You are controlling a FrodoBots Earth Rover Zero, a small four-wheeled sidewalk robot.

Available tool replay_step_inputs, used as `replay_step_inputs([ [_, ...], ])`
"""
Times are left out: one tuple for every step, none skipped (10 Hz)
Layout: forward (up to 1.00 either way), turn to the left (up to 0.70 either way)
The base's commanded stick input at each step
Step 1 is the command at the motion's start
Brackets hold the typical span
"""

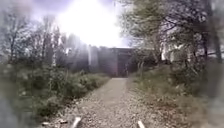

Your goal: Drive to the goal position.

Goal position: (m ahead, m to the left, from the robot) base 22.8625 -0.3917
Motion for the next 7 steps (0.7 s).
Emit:
replay_step_inputs([
  [0.70,0.00],
  [0.70,0.00],
  [0.70,0.00],
  [0.70,0.00],
  [0.70,0.00],
  [0.70,0.00],
  [0.70,0.00],
])
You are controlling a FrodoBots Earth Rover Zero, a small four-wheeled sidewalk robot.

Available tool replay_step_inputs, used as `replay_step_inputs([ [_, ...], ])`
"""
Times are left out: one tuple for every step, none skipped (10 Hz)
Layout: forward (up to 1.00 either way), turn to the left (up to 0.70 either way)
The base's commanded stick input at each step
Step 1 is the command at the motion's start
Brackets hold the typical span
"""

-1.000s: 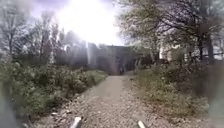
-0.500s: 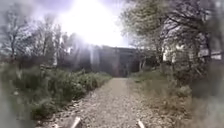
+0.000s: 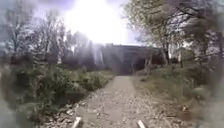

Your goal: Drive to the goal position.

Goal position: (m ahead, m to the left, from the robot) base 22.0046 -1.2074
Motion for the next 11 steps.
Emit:
replay_step_inputs([
  [0.70,0.00],
  [0.70,-0.12],
  [0.70,-0.35],
  [0.70,-0.35],
  [0.70,-0.35],
  [0.70,-0.28],
  [0.70,-0.06],
  [0.70,0.00],
  [0.70,0.00],
  [0.70,0.00],
  [0.70,0.00],
])
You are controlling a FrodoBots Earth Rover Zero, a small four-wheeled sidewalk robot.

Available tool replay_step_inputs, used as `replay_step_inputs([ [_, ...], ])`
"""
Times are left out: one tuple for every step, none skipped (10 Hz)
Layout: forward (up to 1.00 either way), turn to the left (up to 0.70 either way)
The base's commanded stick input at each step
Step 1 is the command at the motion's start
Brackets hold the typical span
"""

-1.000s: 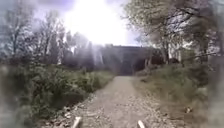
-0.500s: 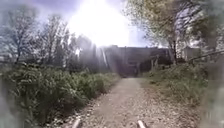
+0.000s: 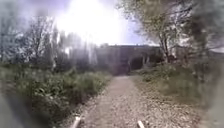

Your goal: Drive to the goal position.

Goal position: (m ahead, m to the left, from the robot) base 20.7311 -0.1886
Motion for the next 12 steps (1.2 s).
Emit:
replay_step_inputs([
  [0.70,0.00],
  [0.70,0.00],
  [0.70,0.00],
  [0.70,0.00],
  [0.70,0.00],
  [0.70,0.00],
  [0.70,-0.01],
  [0.70,-0.17],
  [0.70,-0.33],
  [0.70,-0.35],
  [0.70,-0.35],
  [0.70,-0.35],
])
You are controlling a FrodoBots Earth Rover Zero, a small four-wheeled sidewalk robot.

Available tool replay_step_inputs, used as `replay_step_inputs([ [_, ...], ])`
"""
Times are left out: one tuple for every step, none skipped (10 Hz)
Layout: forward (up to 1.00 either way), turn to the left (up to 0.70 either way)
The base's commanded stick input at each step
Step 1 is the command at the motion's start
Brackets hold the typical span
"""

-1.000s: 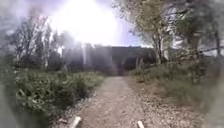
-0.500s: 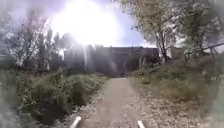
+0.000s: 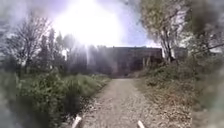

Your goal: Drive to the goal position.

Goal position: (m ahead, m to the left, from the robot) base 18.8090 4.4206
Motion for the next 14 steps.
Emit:
replay_step_inputs([
  [0.70,-0.35],
  [0.70,-0.34],
  [0.70,-0.26],
  [0.70,-0.21],
  [0.70,-0.17],
  [0.70,-0.16],
  [0.70,-0.01],
  [0.70,0.00],
  [0.70,0.00],
  [0.70,0.00],
  [0.70,0.00],
  [0.70,0.00],
  [0.70,0.00],
  [0.70,0.00],
])
